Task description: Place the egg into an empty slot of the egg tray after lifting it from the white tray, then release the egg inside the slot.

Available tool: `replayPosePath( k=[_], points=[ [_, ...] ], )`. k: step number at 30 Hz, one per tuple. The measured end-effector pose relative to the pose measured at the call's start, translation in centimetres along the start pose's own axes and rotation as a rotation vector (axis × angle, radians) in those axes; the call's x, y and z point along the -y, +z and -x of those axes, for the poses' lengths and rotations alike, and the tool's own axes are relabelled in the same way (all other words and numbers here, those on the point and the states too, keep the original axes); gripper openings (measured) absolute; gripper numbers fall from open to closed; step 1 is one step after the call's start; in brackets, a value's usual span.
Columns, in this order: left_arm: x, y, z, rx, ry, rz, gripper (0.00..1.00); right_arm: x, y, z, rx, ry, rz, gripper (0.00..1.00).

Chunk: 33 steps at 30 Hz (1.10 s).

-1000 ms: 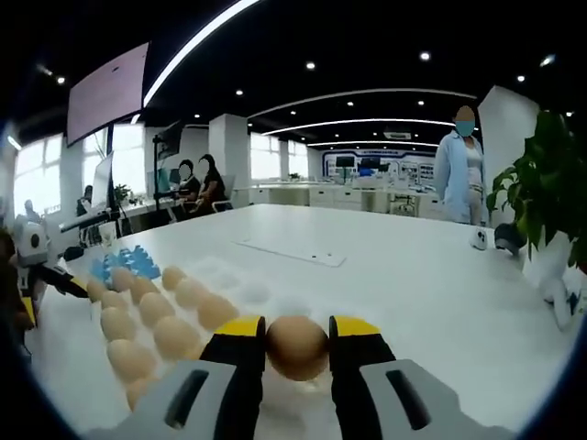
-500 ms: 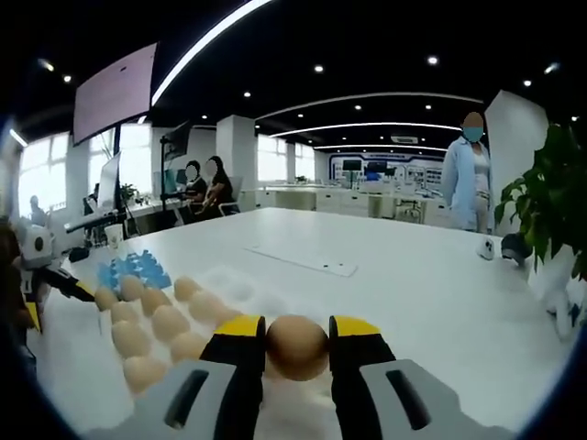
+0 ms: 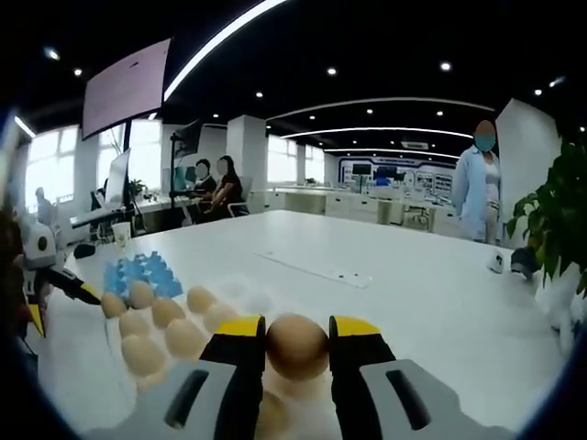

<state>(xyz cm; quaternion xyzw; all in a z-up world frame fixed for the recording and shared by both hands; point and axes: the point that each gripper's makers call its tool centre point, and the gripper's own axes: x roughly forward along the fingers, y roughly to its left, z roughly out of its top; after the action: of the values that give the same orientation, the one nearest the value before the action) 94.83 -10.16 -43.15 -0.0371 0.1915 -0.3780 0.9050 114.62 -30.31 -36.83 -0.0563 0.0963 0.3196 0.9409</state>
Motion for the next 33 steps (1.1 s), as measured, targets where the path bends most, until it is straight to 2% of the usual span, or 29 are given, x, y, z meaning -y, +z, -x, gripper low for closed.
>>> replayPosePath(
  k=[8,33],
  points=[
    [-0.2,-0.1,0.1,-0.001,0.003,0.002,0.88,-1.6,1.1,-0.5,0.019,0.029,0.008,0.28],
    [-0.4,-0.3,0.6,0.004,0.013,0.01,0.88,-7.9,2.3,-2.8,0.038,0.154,0.034,0.28]
  ],
)
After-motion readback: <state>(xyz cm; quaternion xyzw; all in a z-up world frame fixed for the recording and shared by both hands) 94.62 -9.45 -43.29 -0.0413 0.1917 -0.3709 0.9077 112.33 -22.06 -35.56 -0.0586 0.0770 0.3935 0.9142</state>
